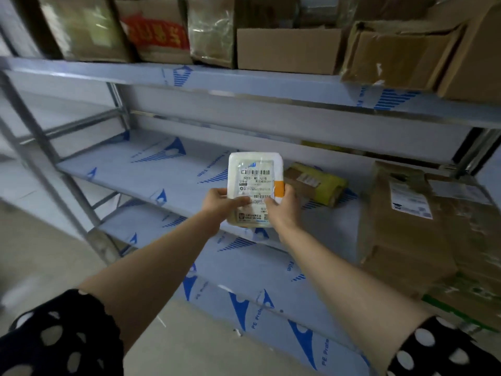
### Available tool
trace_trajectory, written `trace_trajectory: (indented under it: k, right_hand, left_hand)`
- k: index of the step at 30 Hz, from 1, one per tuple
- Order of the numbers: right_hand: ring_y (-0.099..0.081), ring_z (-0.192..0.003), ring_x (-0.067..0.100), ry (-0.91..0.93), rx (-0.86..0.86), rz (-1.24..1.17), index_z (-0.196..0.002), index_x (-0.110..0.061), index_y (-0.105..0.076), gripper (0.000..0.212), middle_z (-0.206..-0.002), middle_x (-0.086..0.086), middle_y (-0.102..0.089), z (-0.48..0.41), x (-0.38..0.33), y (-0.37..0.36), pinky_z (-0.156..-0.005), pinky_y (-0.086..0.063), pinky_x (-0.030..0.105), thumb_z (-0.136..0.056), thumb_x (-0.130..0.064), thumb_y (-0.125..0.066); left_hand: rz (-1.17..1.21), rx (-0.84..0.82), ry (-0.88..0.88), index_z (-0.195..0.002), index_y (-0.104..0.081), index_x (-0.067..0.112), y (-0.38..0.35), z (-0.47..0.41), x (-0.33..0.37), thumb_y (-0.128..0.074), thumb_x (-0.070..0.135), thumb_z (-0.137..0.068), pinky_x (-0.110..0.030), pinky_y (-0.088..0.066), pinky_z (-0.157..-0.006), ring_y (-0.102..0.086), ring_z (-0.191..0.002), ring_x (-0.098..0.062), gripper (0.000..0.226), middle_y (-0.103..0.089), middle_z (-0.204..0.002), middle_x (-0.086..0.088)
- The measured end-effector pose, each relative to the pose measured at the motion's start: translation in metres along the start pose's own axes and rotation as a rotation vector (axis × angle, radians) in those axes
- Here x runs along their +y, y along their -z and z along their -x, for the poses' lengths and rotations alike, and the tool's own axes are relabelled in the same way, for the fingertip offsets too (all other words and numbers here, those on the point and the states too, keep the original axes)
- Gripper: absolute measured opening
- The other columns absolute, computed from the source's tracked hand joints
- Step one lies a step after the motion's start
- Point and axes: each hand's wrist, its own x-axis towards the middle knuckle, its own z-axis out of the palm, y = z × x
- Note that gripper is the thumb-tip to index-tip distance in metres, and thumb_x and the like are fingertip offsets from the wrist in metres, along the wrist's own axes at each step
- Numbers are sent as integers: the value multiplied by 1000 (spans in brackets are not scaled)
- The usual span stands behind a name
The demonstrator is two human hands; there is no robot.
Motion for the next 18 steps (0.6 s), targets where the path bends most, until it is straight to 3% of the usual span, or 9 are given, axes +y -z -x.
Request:
trace_trajectory:
  k: [2, 4, 6, 8, 10, 13, 18]
  right_hand:
    - [-60, -108, 29, 16, -79, -14, -130, -11, -44, 40, -124, 9, -60, 7, -13, -22, -91, -50, 43, -92, -14, -57]
    - [-60, -108, 28, 42, -131, -11, -135, -12, -41, 43, -125, 8, -60, 14, -25, -44, -87, -50, 36, -94, -14, -55]
    - [-60, -107, 27, 67, -167, -10, -137, -12, -39, 45, -125, 7, -60, 23, -37, -67, -83, -49, 32, -95, -16, -54]
    - [-61, -105, 26, 83, -191, -9, -134, -12, -42, 43, -123, 6, -61, 32, -52, -95, -85, -51, 34, -95, -20, -55]
    - [-63, -103, 27, 94, -204, 4, -125, -11, -48, 36, -119, 7, -63, 43, -68, -127, -87, -53, 40, -94, -26, -57]
    - [-64, -98, 29, 118, -245, 27, -113, -9, -53, 31, -113, 8, -67, 61, -94, -187, -85, -53, 43, -92, -31, -59]
    - [-64, -100, 28, 146, -370, 19, -115, -11, -54, 34, -113, 5, -65, 101, -139, -309, -87, -53, 46, -91, -33, -61]
  left_hand:
    - [22, 55, 3, -90, -58, 13, 28, -1, -4, -81, 13, -74, -32, -57, -71, -67, -79, -19, 28, -67, -93, -5]
    - [36, 103, 14, -103, -55, 11, 57, -1, -8, -81, 15, -74, -35, -57, -75, -67, -85, -22, 39, -66, -98, -5]
    - [29, 104, -2, -108, -59, 7, 87, -2, -14, -78, 16, -77, -30, -56, -67, -67, -81, -20, 37, -68, -99, -6]
    - [-12, 115, -24, -100, -64, 10, 120, -3, -18, -75, 17, -81, -23, -52, -59, -65, -73, -13, 23, -68, -90, -3]
    - [-41, 149, -41, -98, -66, 12, 157, -4, -23, -74, 18, -82, -23, -54, -62, -65, -73, -13, 18, -68, -85, 0]
    - [-72, 202, -56, -96, -66, 13, 223, -8, -34, -73, 19, -83, -21, -52, -61, -64, -74, -12, 16, -68, -88, -1]
    - [-83, 320, -48, -99, -67, 13, 354, -4, -63, -75, 20, -81, -25, -55, -68, -66, -77, -15, 20, -70, -94, -4]
